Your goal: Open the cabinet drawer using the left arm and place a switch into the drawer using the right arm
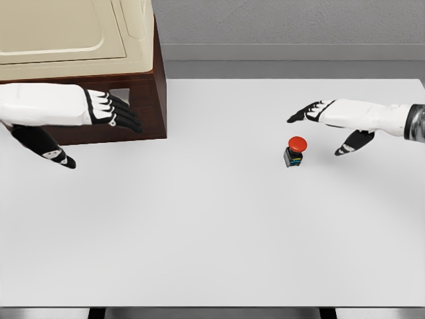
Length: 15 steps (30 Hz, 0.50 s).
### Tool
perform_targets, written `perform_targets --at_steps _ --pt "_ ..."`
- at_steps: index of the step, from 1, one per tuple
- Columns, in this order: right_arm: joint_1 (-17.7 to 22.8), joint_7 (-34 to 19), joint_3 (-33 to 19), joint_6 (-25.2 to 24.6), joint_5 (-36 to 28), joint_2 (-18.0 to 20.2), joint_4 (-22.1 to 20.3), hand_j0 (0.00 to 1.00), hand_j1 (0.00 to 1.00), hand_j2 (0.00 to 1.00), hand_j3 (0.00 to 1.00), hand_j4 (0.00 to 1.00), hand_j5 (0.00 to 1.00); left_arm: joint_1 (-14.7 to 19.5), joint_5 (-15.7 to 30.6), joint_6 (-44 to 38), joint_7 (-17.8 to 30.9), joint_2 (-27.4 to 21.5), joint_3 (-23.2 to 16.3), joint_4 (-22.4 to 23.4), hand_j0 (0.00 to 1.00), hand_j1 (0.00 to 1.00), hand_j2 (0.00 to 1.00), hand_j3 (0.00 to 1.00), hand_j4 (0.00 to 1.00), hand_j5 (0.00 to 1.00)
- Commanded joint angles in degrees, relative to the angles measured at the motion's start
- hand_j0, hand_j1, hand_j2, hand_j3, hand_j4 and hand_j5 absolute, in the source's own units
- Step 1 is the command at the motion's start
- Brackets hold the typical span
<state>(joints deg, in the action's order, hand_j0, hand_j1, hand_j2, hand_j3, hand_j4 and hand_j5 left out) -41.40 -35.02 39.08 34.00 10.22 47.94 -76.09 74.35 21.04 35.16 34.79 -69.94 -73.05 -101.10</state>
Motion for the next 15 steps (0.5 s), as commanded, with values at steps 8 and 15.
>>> perform_targets --at_steps 8,15 --pt "-1.14 0.02 4.43 -3.24 0.94 -3.12 0.5 1.0 1.0 1.0 1.0 1.0 1.0 -0.09 11.22 -6.33 0.21 -0.98 -0.25 0.02 1.0 1.0 1.0 1.0 1.0 1.0" --pt "-1.5 0.02 5.92 -3.86 1.03 -3.65 0.33 1.0 1.0 1.0 1.0 1.0 1.0 -0.26 14.56 -22.41 0.21 -1.25 -0.16 0.02 1.0 1.0 1.0 1.0 1.0 1.0"
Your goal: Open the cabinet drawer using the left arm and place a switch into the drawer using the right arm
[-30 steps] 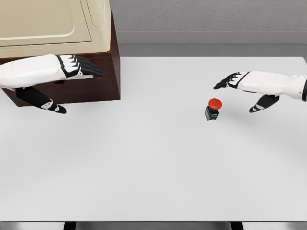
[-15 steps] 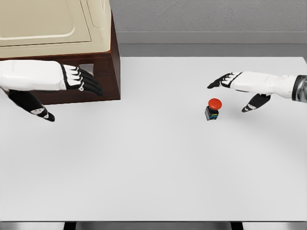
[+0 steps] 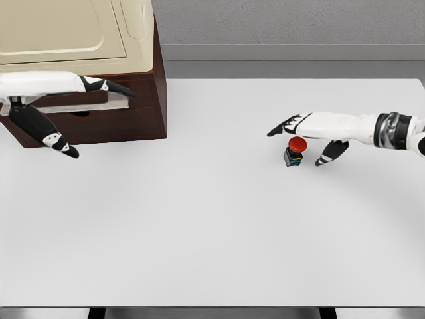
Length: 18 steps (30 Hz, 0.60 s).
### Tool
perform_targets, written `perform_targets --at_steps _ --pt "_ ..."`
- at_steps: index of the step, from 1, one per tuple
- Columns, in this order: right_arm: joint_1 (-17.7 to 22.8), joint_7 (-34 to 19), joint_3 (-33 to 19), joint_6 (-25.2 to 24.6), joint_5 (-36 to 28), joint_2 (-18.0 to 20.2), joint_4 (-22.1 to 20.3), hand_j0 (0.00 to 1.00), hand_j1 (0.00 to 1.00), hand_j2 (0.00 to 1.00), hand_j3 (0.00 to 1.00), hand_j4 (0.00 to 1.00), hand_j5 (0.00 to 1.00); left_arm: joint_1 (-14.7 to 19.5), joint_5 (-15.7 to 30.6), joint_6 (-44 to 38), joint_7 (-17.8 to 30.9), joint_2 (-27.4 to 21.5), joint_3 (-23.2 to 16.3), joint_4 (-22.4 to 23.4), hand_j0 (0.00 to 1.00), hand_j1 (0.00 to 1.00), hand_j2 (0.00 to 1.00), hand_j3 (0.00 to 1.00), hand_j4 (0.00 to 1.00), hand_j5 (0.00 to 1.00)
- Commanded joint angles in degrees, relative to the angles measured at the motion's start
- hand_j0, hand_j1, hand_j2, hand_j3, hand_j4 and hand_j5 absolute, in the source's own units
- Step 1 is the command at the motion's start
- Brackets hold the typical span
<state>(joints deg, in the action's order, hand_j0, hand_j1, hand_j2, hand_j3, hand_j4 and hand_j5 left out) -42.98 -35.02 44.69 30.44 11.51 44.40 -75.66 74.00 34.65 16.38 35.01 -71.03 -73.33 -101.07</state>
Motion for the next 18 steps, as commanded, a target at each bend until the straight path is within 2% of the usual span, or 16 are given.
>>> perform_targets --at_steps 1,6,9,13,18 --pt "0.0 0.02 0.31 -0.38 -0.26 -0.1 -0.1 1.0 1.0 1.0 1.0 1.0 1.0 0.0 0.95 -3.64 -0.01 -0.07 0.11 0.0 1.0 1.0 1.0 1.0 1.0 1.0" --pt "-0.18 0.02 0.39 -0.38 -0.26 -0.54 -0.1 0.97 0.97 0.97 0.97 0.97 0.97 -0.35 -1.07 -5.4 -0.01 -0.95 0.11 0.08 1.0 1.0 1.0 1.0 1.0 1.0" --pt "-0.44 0.02 1.1 -0.55 -0.35 -0.8 0.16 0.94 0.94 0.94 0.94 0.94 0.94 -0.44 -0.81 -10.14 -0.01 -1.3 0.11 0.08 1.0 1.0 1.0 1.0 1.0 1.0" --pt "-0.44 0.02 1.54 -0.55 -0.35 -0.89 0.34 0.9 0.9 0.9 0.9 0.9 0.9 -2.11 0.95 -10.84 -0.01 -1.21 0.2 0.52 1.0 1.0 1.0 1.0 1.0 1.0" --pt "-0.79 0.02 1.62 -0.12 -0.35 -0.89 1.74 0.86 0.86 0.86 0.86 0.86 0.86 -2.28 0.77 -14.62 -0.01 -0.6 0.99 1.58 1.0 1.0 1.0 1.0 1.0 1.0"
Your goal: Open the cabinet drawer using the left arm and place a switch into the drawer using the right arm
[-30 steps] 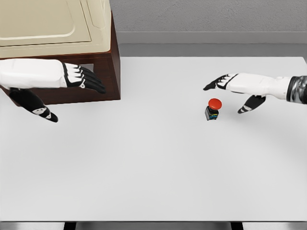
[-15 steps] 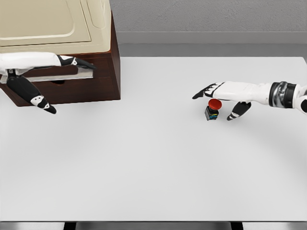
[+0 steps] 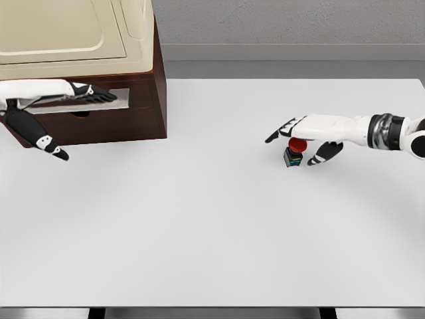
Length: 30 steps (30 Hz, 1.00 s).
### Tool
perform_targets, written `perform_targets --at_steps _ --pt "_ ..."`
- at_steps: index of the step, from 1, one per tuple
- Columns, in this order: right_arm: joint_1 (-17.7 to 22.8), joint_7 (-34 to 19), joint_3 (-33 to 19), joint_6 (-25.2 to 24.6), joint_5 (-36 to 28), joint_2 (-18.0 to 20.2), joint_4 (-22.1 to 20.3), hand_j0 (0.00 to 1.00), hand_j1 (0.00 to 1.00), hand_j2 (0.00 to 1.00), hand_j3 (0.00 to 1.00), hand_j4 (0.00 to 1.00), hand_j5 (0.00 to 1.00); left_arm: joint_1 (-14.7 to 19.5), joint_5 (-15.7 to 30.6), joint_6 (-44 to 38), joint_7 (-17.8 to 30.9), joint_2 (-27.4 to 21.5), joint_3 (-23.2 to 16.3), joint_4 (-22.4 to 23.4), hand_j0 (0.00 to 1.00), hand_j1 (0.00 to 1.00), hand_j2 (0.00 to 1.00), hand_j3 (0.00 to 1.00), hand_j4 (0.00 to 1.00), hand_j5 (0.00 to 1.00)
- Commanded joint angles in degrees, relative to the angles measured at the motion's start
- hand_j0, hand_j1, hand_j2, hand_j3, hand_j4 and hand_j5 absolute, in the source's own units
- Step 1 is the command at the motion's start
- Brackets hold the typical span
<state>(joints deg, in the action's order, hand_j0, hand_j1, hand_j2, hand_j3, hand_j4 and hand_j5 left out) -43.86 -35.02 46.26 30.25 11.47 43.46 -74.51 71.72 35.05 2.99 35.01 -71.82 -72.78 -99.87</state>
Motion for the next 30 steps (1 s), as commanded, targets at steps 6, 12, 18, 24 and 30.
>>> perform_targets --at_steps 6,12,18,24,30 --pt "-0.7 0.02 0.41 0.16 -0.31 -0.92 1.99 0.86 0.86 0.86 0.86 0.86 0.86 -0.61 0.19 -1.59 -0.01 2.03 0.54 3.63 1.0 1.0 1.0 1.0 1.0 1.0" --pt "-0.79 0.02 1.12 0.34 -0.31 -1.0 2.08 0.81 0.81 0.81 0.81 0.81 0.81 -0.79 0.1 -2.29 -0.01 3.79 0.54 5.47 1.0 1.0 1.0 1.0 1.0 1.0" --pt "-0.79 0.02 1.21 0.34 -0.31 -1.0 2.17 0.72 0.72 0.72 0.72 0.72 0.72 -1.23 -0.07 -2.29 -0.01 4.23 0.54 6.36 1.0 1.0 1.0 1.0 1.0 1.0" --pt "-0.88 0.02 1.21 0.34 -0.31 -1.0 2.17 0.72 0.72 0.72 0.72 0.72 0.72 -1.84 -0.07 -2.29 -0.01 4.23 0.71 6.88 1.0 1.0 1.0 1.0 1.0 1.0" --pt "-1.14 0.02 1.21 0.43 -0.31 -0.92 2.17 0.71 0.71 0.71 0.71 0.71 0.71 -1.84 0.1 -2.29 -0.01 3.79 0.71 7.32 1.0 1.0 1.0 1.0 1.0 1.0"
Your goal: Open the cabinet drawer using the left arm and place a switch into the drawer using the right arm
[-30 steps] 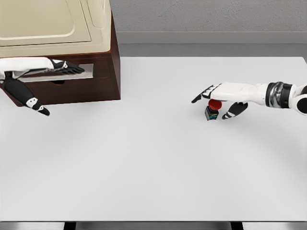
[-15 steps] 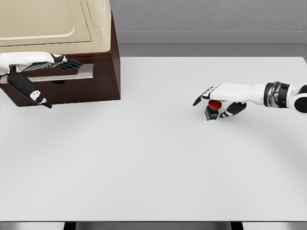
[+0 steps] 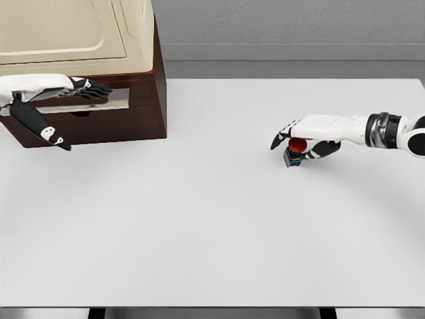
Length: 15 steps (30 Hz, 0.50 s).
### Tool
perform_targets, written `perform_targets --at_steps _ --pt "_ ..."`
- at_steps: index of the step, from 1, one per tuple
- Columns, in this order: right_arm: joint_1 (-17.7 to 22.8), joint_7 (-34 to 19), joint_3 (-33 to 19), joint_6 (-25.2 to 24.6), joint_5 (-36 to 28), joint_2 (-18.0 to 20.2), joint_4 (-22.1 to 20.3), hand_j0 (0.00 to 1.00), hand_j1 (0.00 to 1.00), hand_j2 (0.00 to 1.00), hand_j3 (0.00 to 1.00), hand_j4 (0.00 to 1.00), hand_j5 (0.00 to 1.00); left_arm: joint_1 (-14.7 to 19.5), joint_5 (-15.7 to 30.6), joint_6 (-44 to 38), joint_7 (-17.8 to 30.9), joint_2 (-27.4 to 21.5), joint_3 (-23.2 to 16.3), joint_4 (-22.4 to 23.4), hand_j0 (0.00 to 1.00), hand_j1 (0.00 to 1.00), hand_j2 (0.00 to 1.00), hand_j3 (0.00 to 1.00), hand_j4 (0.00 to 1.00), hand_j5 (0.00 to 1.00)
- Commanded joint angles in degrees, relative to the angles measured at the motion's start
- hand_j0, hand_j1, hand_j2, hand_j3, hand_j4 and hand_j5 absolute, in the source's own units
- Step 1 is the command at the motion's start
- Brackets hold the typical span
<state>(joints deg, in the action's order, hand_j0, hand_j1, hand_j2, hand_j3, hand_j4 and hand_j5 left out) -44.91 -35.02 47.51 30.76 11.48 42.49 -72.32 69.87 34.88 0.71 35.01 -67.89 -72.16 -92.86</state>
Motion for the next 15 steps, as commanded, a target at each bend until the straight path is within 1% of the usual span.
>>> perform_targets --at_steps 1,4,5,12,14,15 --pt "0.0 0.02 0.04 -0.09 -0.32 0.05 -0.02 0.71 0.71 0.71 0.71 0.71 0.71 0.0 0.28 -0.01 -0.01 -0.14 0.09 0.39 1.0 1.0 1.0 1.0 1.0 1.0" --pt "0.0 0.02 0.04 0.0 -0.32 0.05 0.25 0.69 0.69 0.69 0.69 0.69 0.69 0.0 0.28 -0.01 -0.01 -0.05 0.09 1.45 1.0 1.0 1.0 1.0 1.0 1.0" --pt "0.0 0.02 0.04 0.0 -0.32 0.05 0.25 0.67 0.67 0.67 0.67 0.67 0.67 0.0 0.28 -0.01 -0.01 -0.05 0.09 1.54 1.0 1.0 1.0 1.0 1.0 1.0" --pt "0.0 0.02 -0.05 0.09 -0.32 0.05 0.77 0.65 0.65 0.65 0.65 0.65 0.65 -0.44 0.28 -0.1 -0.01 0.3 0.09 1.45 1.0 1.0 1.0 1.0 1.0 1.0" --pt "0.0 0.02 -0.05 0.27 -0.32 0.05 1.3 0.64 0.64 0.64 0.64 0.64 0.64 -1.14 0.19 -0.01 -0.01 0.3 0.53 1.45 1.0 1.0 1.0 1.0 1.0 1.0" --pt "0.0 0.02 -0.05 0.27 -0.32 0.05 1.3 0.64 0.64 0.64 0.64 0.64 0.64 -2.37 0.1 -0.01 -0.01 0.3 2.02 1.45 1.0 1.0 1.0 1.0 1.0 1.0"
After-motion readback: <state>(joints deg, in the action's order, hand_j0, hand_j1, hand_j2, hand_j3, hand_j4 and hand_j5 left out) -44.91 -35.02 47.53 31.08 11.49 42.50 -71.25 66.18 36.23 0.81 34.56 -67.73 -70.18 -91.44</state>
